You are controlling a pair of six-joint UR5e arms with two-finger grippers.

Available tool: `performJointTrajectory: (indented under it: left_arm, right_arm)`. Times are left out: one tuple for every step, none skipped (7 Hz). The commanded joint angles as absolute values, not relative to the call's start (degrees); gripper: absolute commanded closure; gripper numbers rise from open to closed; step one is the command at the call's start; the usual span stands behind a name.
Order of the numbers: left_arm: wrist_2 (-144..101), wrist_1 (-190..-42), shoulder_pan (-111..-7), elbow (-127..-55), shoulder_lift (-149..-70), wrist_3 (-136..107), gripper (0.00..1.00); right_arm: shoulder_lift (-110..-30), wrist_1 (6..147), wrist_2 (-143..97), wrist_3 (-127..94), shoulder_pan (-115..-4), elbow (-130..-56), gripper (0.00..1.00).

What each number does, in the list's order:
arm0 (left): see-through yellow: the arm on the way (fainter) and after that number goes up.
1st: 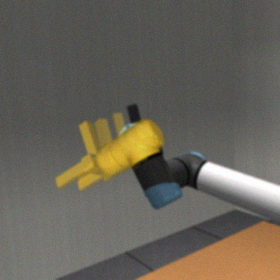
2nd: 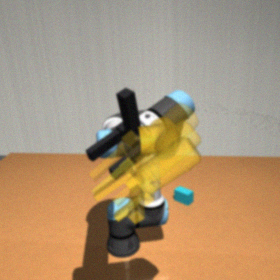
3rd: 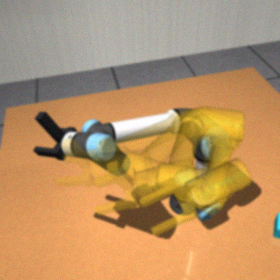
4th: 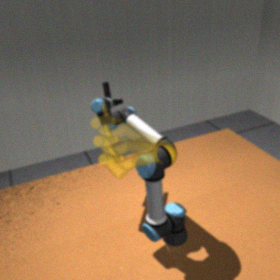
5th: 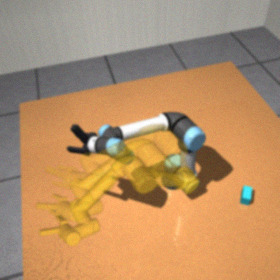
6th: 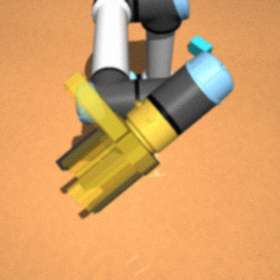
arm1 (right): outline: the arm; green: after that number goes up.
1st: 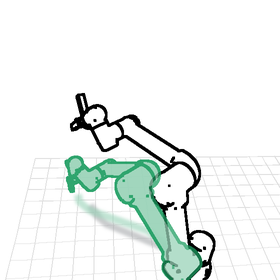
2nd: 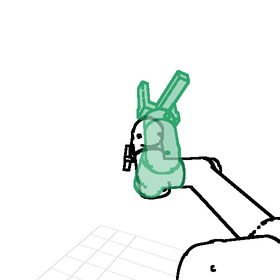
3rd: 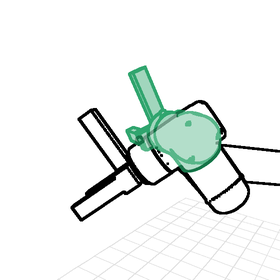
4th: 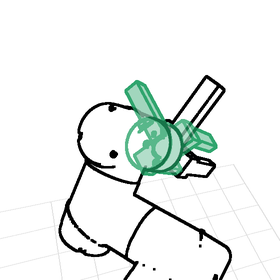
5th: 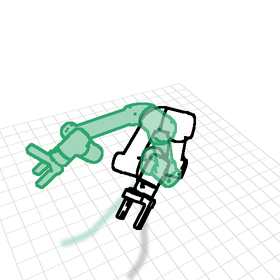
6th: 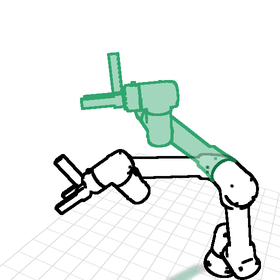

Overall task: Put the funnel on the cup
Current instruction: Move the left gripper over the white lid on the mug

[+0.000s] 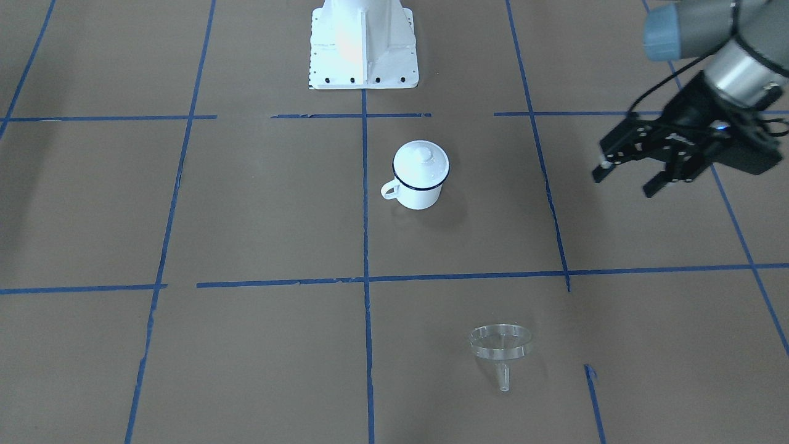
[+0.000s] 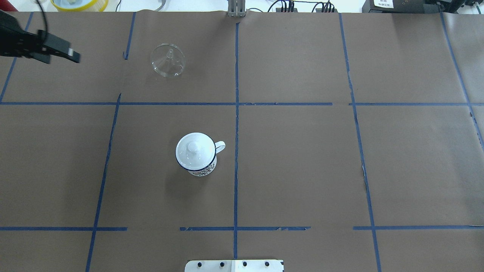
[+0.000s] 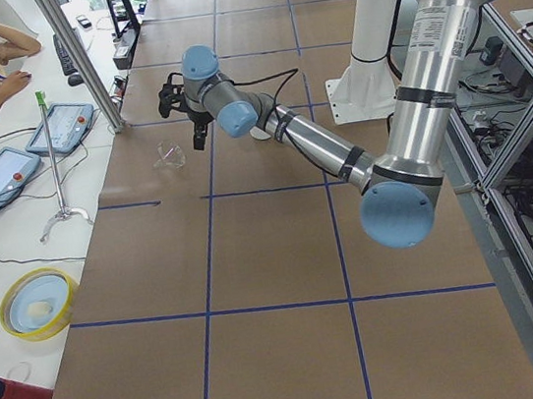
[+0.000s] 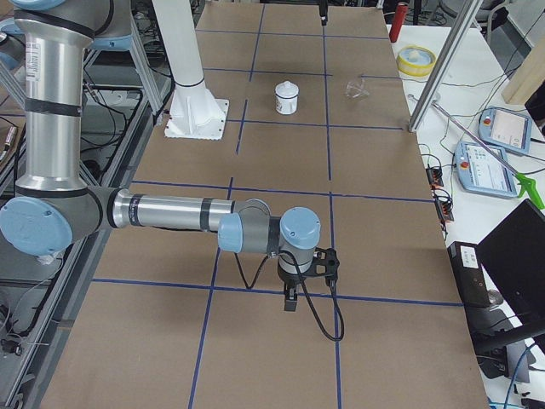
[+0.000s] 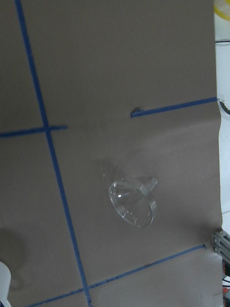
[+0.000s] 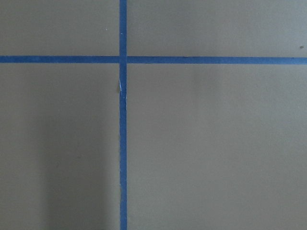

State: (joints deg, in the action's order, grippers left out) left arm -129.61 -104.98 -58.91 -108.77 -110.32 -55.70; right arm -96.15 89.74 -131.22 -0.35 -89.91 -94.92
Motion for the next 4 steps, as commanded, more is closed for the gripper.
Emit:
performJointTrajectory:
  left_arm:
    - [-116.18,-89.12,-44.1,-108.81,-122.46,-72.19,0.0]
    - [-112.88,-85.81,-39.25,-108.2,-124.69,-78.42,0.0]
    - [-110.68,-84.74,-37.2,-107.58,-126.11,-82.05,0.0]
    - [-108.13,-81.42,-34.39,-106.62,-128.12,-82.35,0.0]
  right_arm:
    - [-96.15,89.74,-131.22,-0.35,-89.91,-94.92,0.0]
    - [-96.15,89.74,-131.22,-0.35,-89.91,-94.92,0.0]
    - [-96.15,89.74,-131.22,-0.35,-89.91,-94.92,0.0]
    - [-96.15,89.74,-131.22,-0.35,-89.91,-94.92,0.0]
